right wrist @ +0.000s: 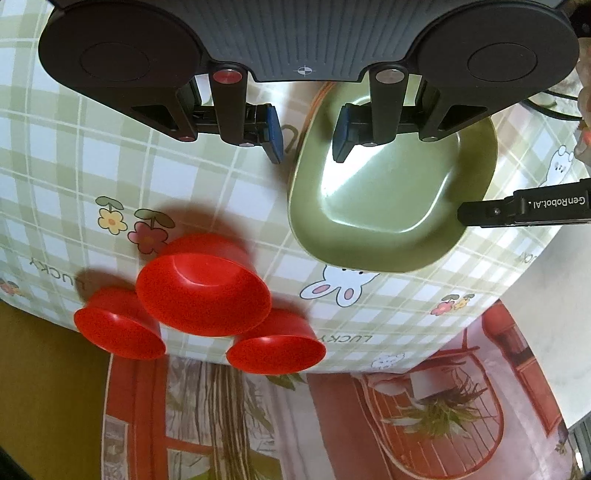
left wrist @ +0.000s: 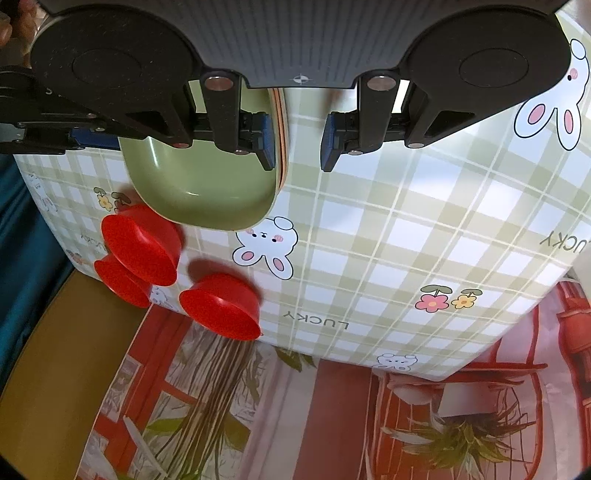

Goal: Organize plates and bowls

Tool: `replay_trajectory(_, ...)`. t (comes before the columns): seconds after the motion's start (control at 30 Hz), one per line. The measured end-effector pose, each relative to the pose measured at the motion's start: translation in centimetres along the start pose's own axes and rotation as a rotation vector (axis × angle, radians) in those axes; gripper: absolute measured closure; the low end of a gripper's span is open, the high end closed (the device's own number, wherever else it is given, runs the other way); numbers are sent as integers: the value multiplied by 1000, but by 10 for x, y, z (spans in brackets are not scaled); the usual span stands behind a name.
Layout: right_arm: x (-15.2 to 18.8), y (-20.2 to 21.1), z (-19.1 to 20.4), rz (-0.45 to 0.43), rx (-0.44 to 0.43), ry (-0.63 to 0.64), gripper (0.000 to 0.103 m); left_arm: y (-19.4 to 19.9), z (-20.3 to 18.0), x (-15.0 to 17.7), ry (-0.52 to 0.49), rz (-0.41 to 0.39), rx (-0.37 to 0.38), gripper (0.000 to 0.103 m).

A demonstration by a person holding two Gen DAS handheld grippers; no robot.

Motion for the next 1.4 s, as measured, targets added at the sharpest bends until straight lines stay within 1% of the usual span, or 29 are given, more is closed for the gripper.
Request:
replay_trajectory(0.2,2,1,-11,2,12,-31,76,-1,1,2,9,9,3,73)
replay_trajectory(0.3,4,1,-15,2,-1,-52,75,-3,3,3,11,10,0,71)
replay_trajectory(0.67,7,3,-13,2,-12,-65,74,-4,3,4,10,15,-4,69)
replay_trajectory(0.73,4,8,-12,-18,-24,-69,74,-1,2,2,0,1,-6,70)
replay_trajectory(0.9,-16,27,-13,-91,-65,-82,73,17,1,-18,19,-61,28,70)
replay_trajectory(1.0,-34,40,-18,-141,-67,-77,71,28,0,-37,18,-108,34,70)
replay_trajectory(1.07,-46,47,-22,-172,-64,-66,67,34,1,-48,19,-137,34,70)
replay_trajectory(1.13,-56,52,-26,-194,-55,-57,64,36,1,-57,19,-153,37,70)
replay_trajectory(1.4,-82,58,-49,-244,-54,-79,64,42,-12,-86,-41,-207,78,70)
Point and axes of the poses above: each gripper's, at about its wrist camera, not at the fingertips, and y roughly against the way its jaws point, z to its left, x to its underside, the point moved 8 cm from there along -y, roughly the way its jaws point, and after that the axes turned 5 degrees about -x, right-handed, at the moved point
